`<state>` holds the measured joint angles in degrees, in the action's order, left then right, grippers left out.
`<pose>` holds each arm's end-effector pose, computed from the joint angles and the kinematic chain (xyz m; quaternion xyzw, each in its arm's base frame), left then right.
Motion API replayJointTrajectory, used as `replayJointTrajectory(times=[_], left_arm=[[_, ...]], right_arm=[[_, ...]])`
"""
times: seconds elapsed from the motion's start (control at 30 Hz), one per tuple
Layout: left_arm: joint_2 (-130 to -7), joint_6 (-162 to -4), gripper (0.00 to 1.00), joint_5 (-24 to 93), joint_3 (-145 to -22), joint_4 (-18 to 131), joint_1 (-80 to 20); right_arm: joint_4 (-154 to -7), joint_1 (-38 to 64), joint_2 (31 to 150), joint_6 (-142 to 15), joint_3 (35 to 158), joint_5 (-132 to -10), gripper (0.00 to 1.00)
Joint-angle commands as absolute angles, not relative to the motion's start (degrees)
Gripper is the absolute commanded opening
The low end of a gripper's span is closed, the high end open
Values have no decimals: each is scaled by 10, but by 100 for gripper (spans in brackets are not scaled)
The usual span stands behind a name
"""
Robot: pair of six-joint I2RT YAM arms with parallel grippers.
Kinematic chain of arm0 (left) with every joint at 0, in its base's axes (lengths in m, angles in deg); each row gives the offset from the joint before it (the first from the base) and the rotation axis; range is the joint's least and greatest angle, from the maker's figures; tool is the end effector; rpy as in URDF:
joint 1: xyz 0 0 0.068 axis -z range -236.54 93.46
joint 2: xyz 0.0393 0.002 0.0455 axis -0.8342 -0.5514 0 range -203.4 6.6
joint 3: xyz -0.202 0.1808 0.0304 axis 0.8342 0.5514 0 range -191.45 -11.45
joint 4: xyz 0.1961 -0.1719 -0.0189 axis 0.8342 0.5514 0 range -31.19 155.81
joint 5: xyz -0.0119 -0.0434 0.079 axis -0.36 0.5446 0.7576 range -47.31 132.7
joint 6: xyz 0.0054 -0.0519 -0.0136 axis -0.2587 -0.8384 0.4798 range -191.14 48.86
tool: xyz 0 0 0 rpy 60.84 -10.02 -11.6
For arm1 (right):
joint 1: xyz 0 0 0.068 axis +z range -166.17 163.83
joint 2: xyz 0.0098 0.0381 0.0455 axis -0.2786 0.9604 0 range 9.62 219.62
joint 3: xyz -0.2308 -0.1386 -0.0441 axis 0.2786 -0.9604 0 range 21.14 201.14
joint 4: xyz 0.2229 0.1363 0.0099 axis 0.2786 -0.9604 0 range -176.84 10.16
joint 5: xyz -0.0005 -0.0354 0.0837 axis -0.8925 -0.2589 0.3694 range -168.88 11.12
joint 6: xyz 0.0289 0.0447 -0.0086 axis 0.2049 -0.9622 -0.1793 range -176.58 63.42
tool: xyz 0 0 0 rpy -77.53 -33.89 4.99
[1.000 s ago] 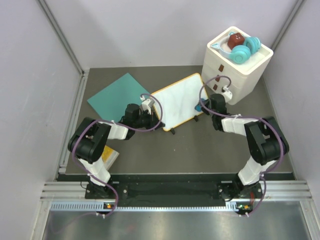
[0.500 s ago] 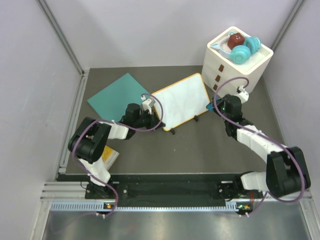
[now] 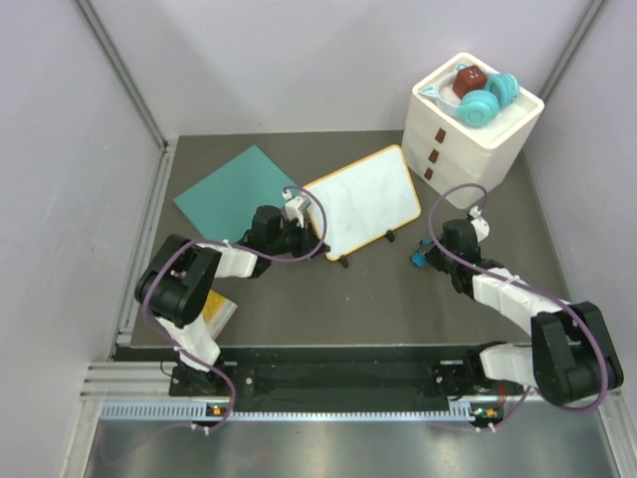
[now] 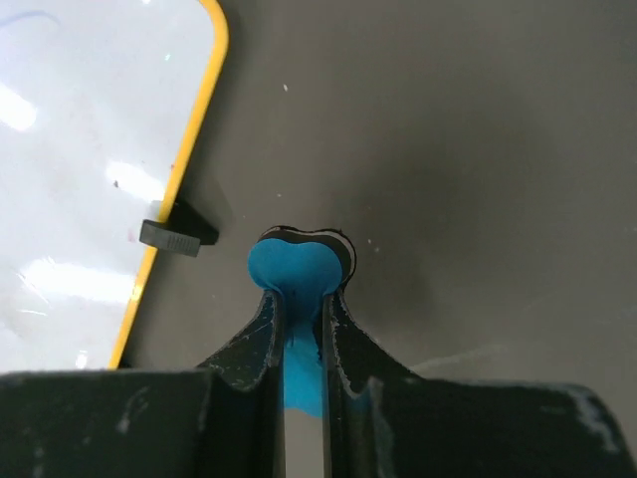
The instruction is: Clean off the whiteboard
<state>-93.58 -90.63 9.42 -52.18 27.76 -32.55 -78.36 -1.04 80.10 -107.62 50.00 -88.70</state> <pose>0.2974 -0.1537 0.1434 0.1788 0.8167 -0.4101 0.3646 0.2315 0.0563 0.1742 0.3128 0.8484 0.1642 0.3943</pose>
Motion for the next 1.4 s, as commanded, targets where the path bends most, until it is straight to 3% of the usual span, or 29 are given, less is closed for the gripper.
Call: replayJointTrajectory(times=[0.0,0.03,0.13,0.23,0.37,0.43,0.67,0.97,1.17,1.37], left_arm=[[-949,-842,0,191,-502,374,-324],[-949,-843,0,192,-503,375,-323],[-947,-851,0,205,-503,383,-323],[-941,-860,0,215,-501,390,-322],[-937,-877,0,234,-497,403,-322],[-932,-883,0,238,-495,408,-322],[-899,-877,8,263,-489,444,-322],[-888,-868,47,271,-487,465,-322],[-871,-869,61,278,-480,466,-322],[-854,-871,67,293,-470,461,-322]], right_arm=[[-780,-13,788,-1084,486,-873,1],[-780,-14,789,-1084,483,-868,3],[-774,-14,798,-1083,477,-848,33],[-762,-14,807,-1085,470,-832,37],[-765,-14,809,-1091,465,-833,62],[-769,-14,804,-1094,460,-837,68],[-776,-14,784,-1095,458,-847,76],[-776,-12,784,-1093,466,-847,79],[-774,-14,784,-1092,466,-848,81],[-774,-14,783,-1090,467,-849,82]])
